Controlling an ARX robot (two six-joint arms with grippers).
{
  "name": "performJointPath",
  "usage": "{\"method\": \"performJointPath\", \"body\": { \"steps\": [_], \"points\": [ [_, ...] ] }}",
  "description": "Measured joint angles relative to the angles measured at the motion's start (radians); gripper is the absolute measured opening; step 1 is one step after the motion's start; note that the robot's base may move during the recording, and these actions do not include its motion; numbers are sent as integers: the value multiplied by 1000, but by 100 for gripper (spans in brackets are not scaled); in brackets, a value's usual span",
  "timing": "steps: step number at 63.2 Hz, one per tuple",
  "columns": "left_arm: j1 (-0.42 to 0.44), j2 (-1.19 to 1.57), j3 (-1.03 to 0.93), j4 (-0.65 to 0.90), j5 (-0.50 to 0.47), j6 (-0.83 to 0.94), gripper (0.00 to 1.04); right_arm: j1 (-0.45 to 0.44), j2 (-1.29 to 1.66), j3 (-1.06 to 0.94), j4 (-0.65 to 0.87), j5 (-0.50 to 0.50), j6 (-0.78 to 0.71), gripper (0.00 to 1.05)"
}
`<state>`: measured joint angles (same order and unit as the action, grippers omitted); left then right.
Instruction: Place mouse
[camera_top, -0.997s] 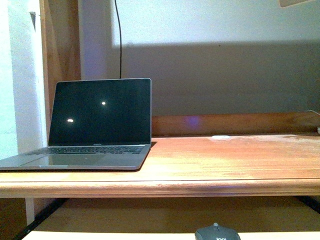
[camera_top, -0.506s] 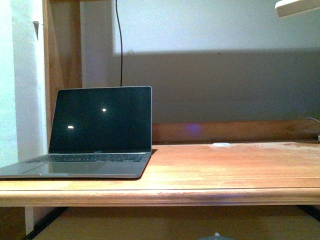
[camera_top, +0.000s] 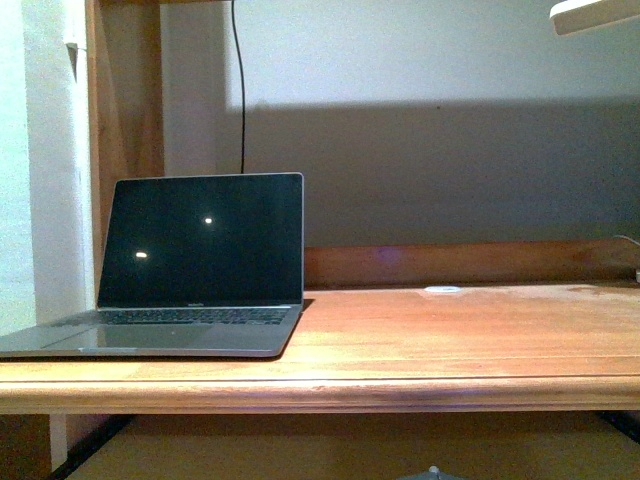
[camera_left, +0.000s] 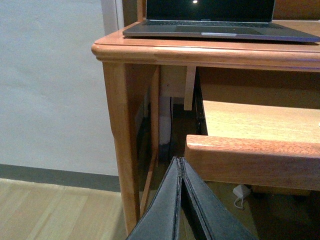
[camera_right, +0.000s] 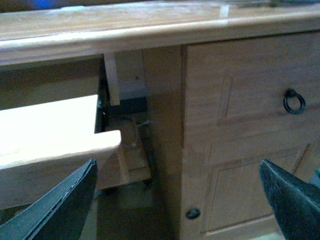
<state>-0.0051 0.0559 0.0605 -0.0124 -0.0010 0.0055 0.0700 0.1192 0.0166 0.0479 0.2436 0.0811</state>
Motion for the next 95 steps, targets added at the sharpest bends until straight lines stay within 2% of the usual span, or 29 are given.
{"method": "performJointPath", "body": {
  "steps": [11,19,32,48,61,76,95],
  "points": [
    [0,-21,-19,6,0,0,3,-11,145,29,125,-19,7,97],
    [0,-47,-48,8,0,-1,23,-8,272,89,212,-18,0,97],
    [0,-50,-48,8,0,-1,58,63,473,222,330,2,-55,97],
    [0,-50,-48,8,0,-1,98,157,708,397,363,23,-116,97],
    [0,-51,-48,8,0,-1,97,216,878,558,319,9,-189,97],
    [0,-51,-48,8,0,-1,97,263,975,752,74,-47,-286,97],
    [0,-51,-48,8,0,-1,97,389,994,824,-201,-87,-273,97]
  ]
}}
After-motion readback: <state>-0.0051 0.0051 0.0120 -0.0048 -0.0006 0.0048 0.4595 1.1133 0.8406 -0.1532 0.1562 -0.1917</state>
